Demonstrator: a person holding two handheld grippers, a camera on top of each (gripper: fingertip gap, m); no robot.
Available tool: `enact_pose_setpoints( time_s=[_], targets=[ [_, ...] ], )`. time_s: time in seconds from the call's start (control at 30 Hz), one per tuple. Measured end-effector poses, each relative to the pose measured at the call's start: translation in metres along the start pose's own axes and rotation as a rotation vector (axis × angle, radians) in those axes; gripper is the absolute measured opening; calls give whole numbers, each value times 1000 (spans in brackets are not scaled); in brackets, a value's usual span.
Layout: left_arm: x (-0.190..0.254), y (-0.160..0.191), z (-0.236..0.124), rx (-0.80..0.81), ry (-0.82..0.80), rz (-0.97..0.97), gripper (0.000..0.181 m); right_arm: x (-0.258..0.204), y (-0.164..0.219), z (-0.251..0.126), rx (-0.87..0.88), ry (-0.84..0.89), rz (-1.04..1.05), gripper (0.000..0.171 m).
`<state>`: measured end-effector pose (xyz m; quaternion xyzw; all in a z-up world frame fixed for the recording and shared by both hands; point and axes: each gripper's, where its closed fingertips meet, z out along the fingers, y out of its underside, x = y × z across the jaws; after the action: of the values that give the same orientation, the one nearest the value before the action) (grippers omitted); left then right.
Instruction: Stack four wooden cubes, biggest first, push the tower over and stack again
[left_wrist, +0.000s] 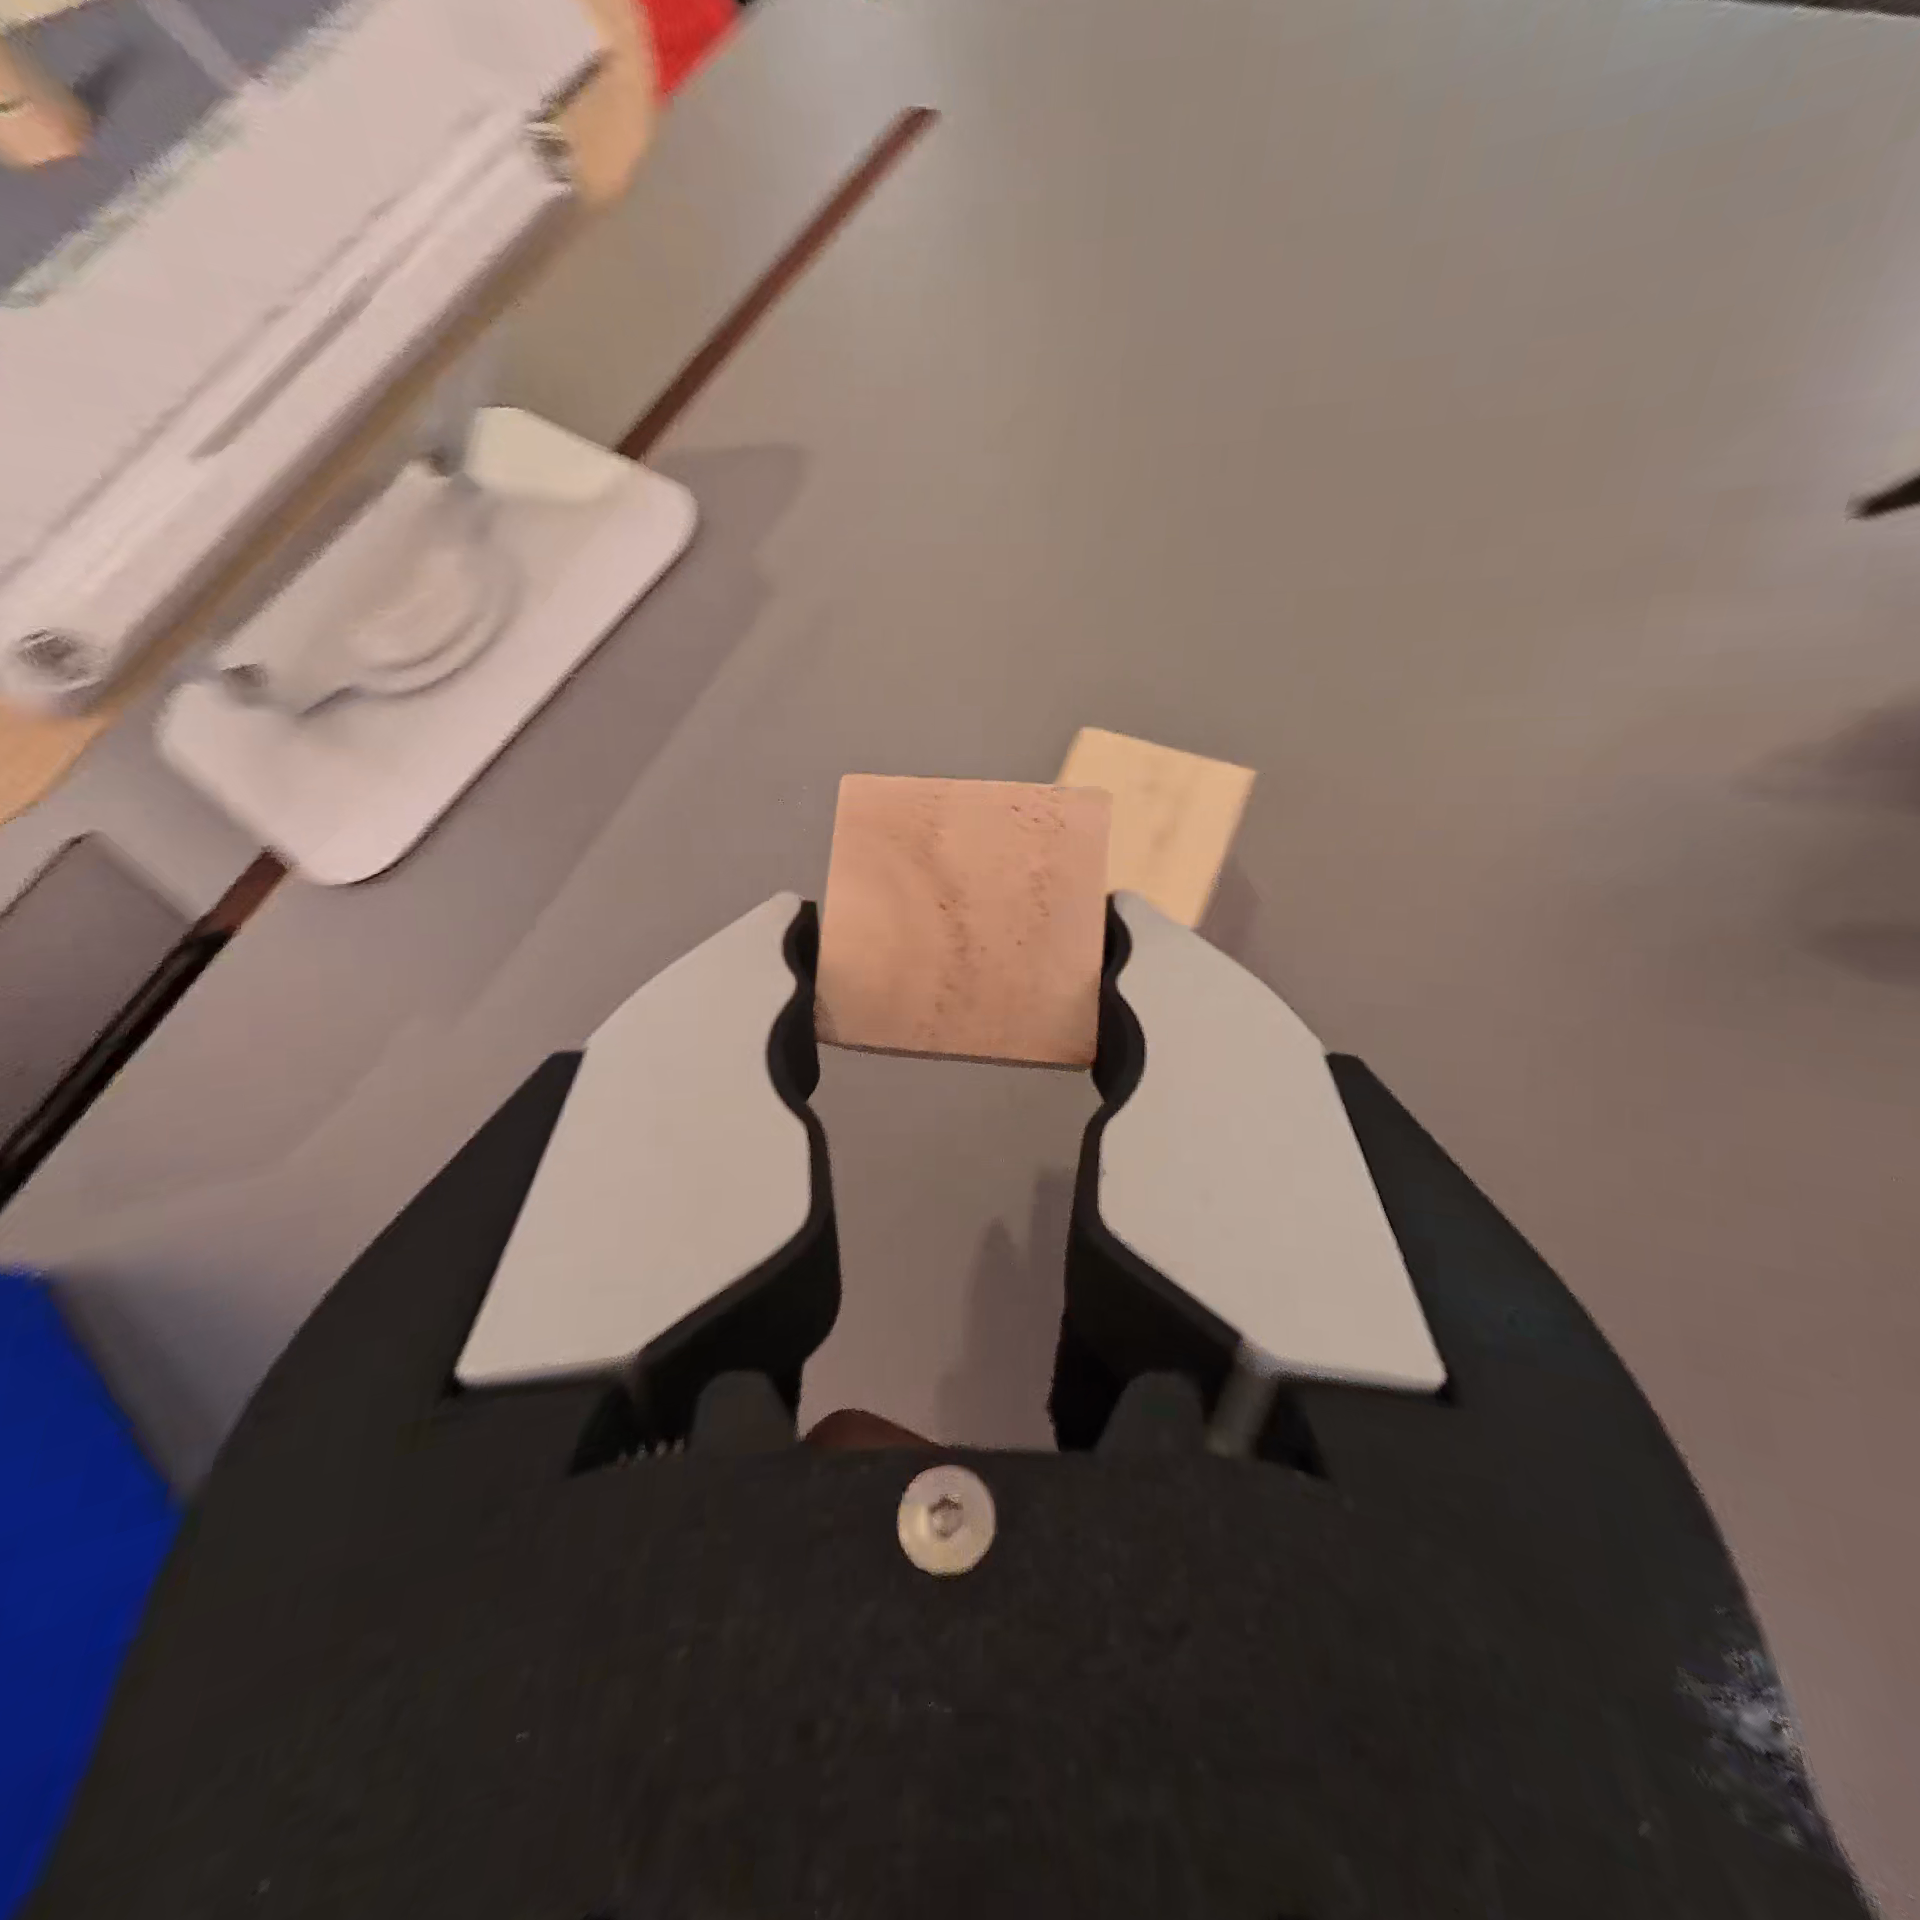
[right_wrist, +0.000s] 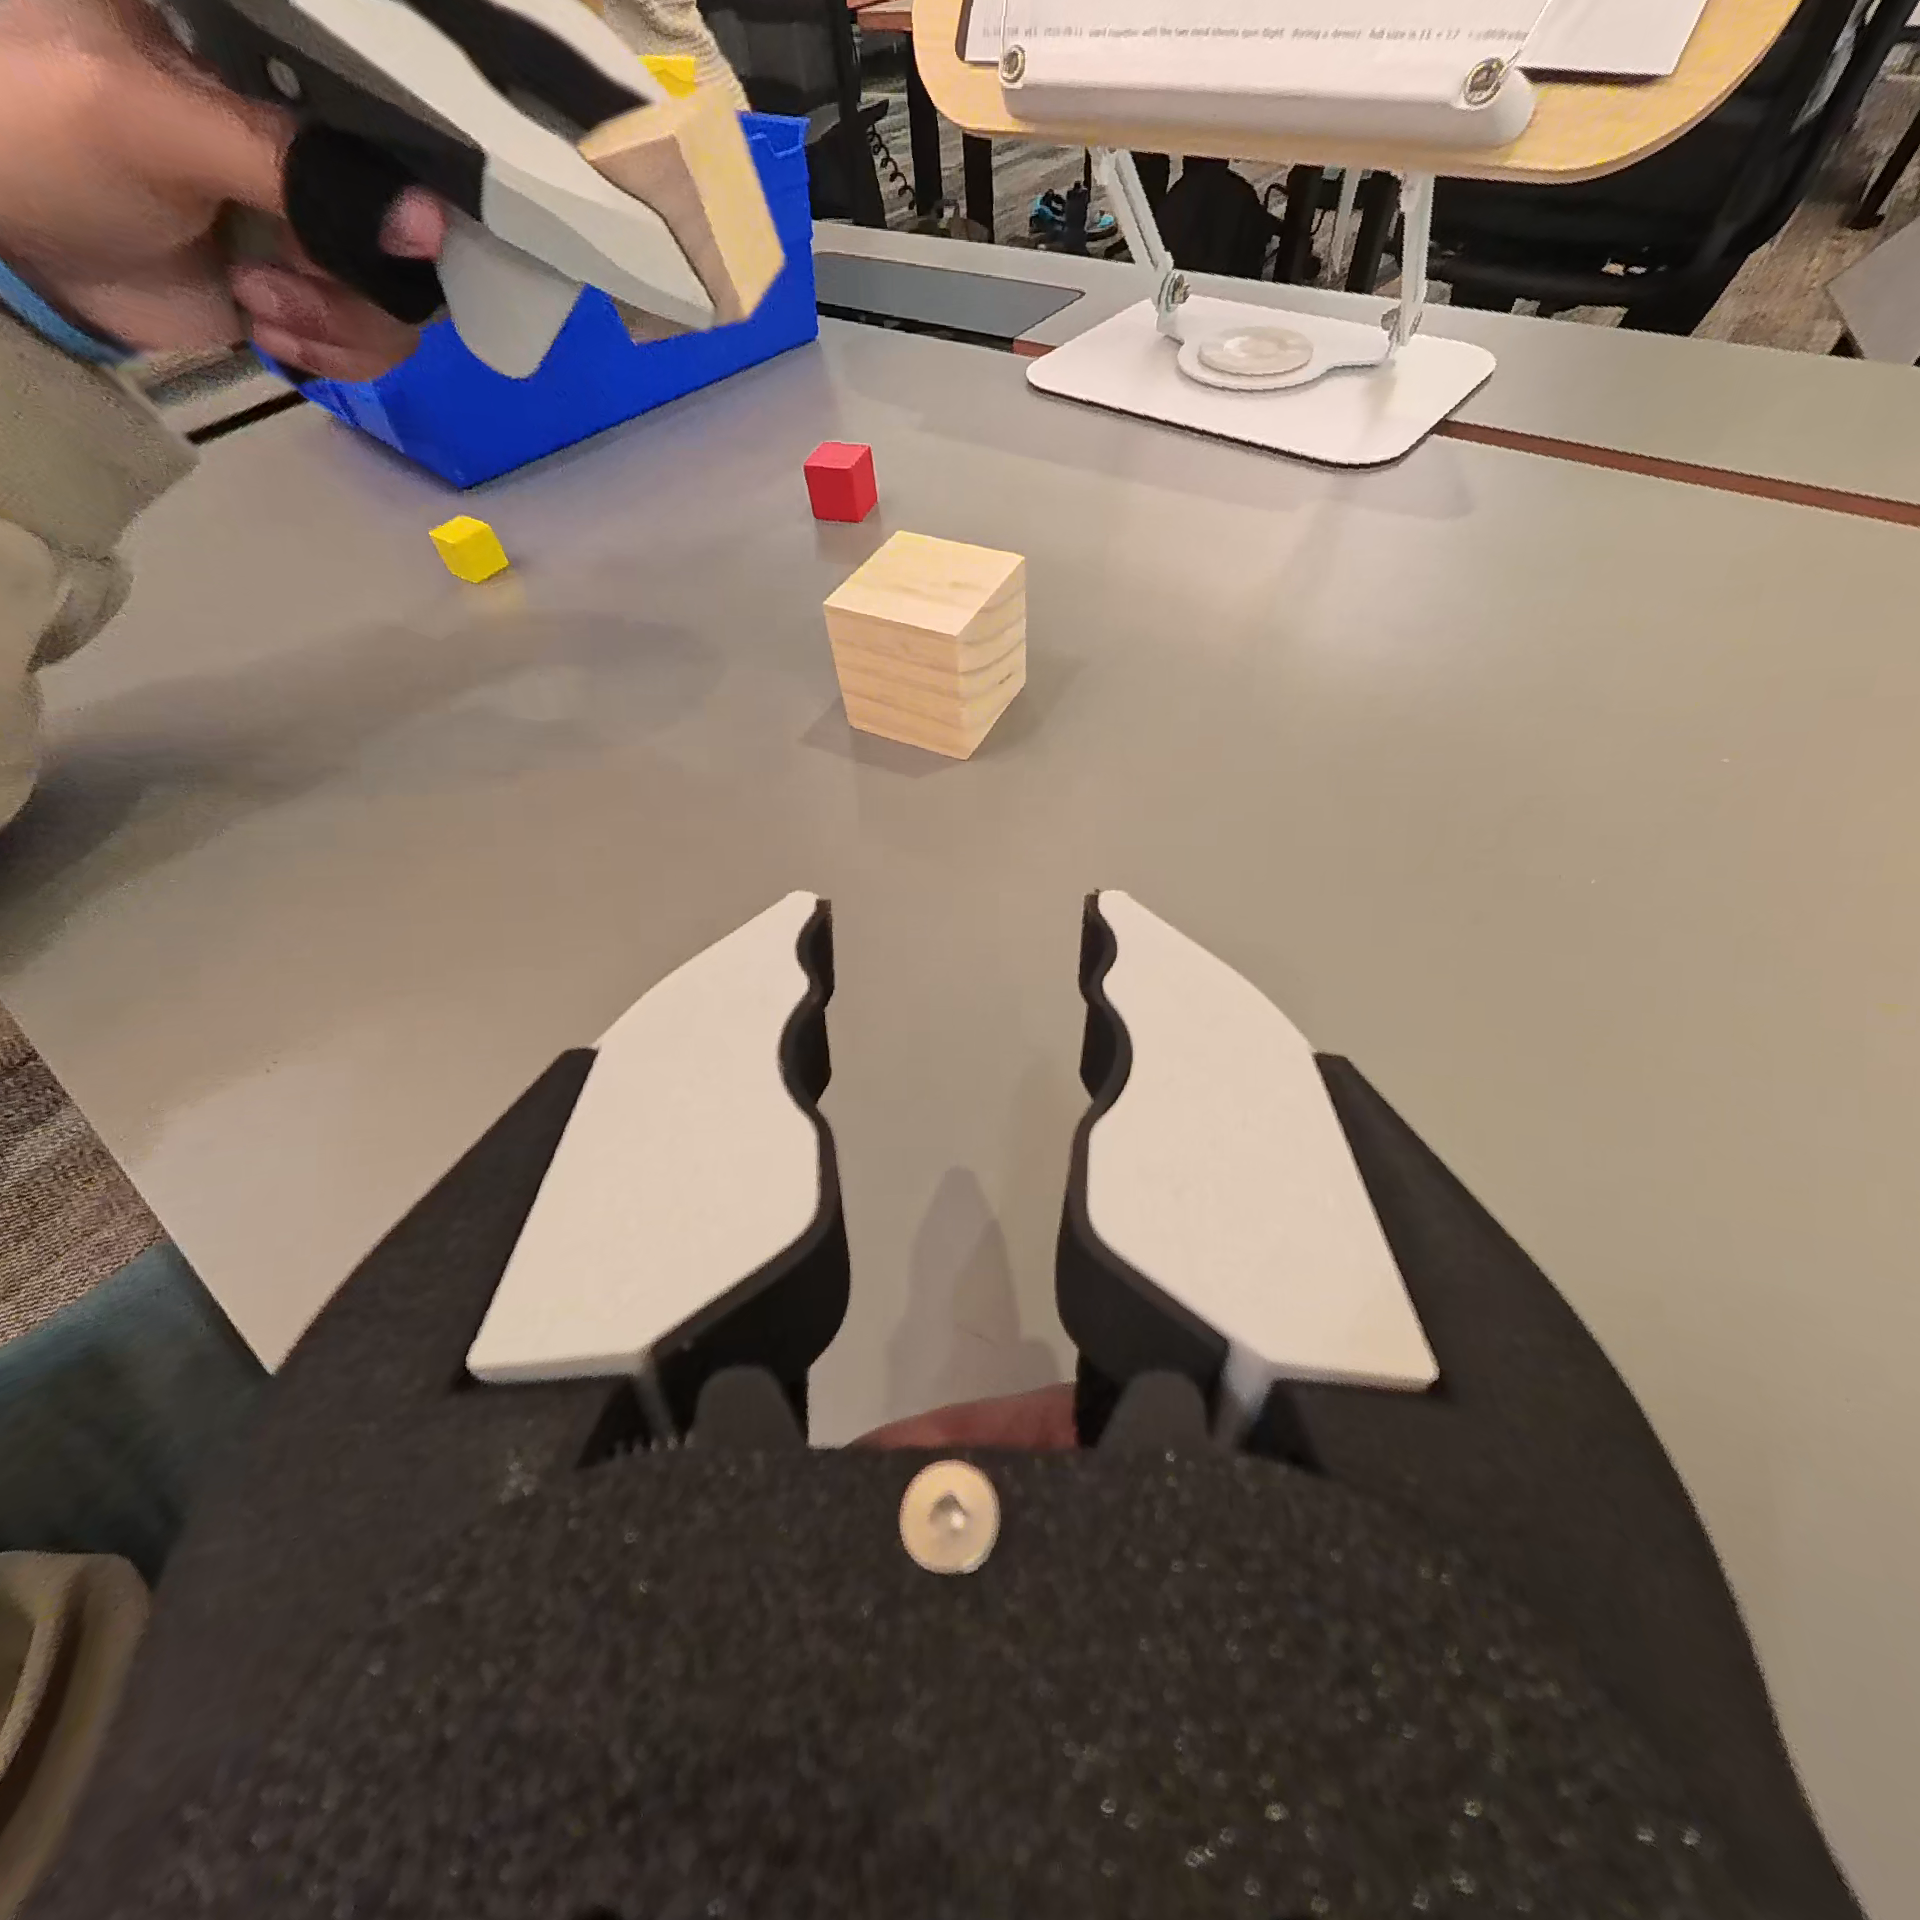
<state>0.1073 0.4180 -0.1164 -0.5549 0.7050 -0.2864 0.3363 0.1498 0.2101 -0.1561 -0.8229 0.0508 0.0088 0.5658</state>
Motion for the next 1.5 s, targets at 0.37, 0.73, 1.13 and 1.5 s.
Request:
enact_pose_setpoints(
  time_s=[0.37,0.73,1.13,1.5],
  targets=[
    [44,-2,70,-128,218,92,50,1,3,0,-12,3,-10,44],
    [48,8,83,-168,244,138,50,2,4,-1,-16,5,-10,44],
    [49,4,72,-78,210,157,79,0,8,1,-31,-5,-12,44],
    [-6,43,-56,143,-386,-50,65,3,14,0,-44,-2,-8,44]
  ],
)
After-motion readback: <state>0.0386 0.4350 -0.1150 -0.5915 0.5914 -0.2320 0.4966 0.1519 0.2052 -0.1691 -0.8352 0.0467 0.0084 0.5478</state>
